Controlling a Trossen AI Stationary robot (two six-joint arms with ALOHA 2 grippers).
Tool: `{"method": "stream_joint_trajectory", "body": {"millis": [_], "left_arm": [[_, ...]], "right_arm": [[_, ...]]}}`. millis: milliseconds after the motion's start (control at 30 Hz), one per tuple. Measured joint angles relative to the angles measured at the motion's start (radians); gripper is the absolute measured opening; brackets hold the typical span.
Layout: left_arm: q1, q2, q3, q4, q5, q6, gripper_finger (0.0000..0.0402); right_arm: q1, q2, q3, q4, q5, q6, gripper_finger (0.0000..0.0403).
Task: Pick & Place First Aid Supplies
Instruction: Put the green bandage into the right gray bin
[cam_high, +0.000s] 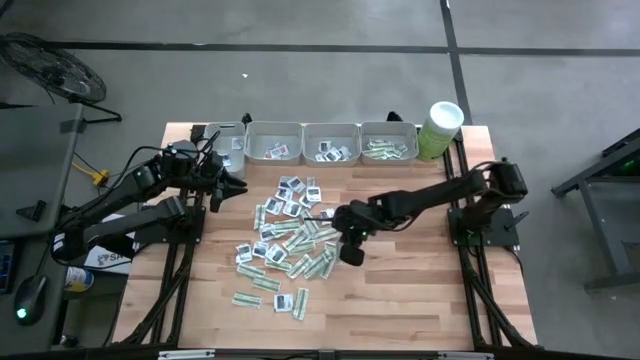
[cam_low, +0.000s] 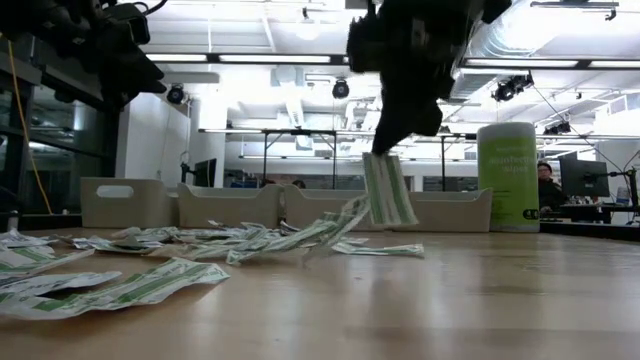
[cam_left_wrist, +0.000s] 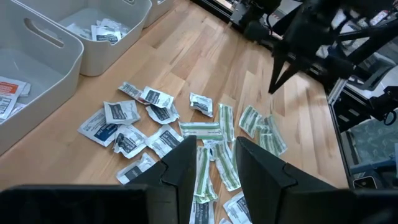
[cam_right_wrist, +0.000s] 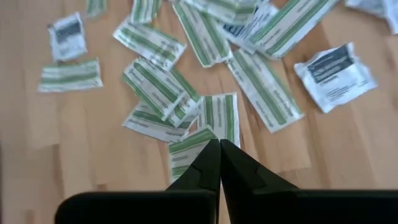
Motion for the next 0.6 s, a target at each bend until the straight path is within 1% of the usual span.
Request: {"method": "stream_joint_trajectory", "body": {"millis": [167, 367, 600], "left_arm": [[0.0, 0.0, 0.0, 0.0, 0.0, 0.0, 0.0112], [0.0, 0.0, 0.0, 0.0, -0.003, 0.0, 0.0112], [0.0, 0.0, 0.0, 0.0, -0.005, 0.0, 0.0112]], "right_arm": [[-0.025, -0.077, 0.0, -0.046, 0.005, 0.017, 0.0], [-0.071, -0.19, 0.0, -0.125, 0.09, 0.016, 0.0], [-0.171, -0.294, 0.0, -0.234, 0.196, -0.011, 0.0]]}}
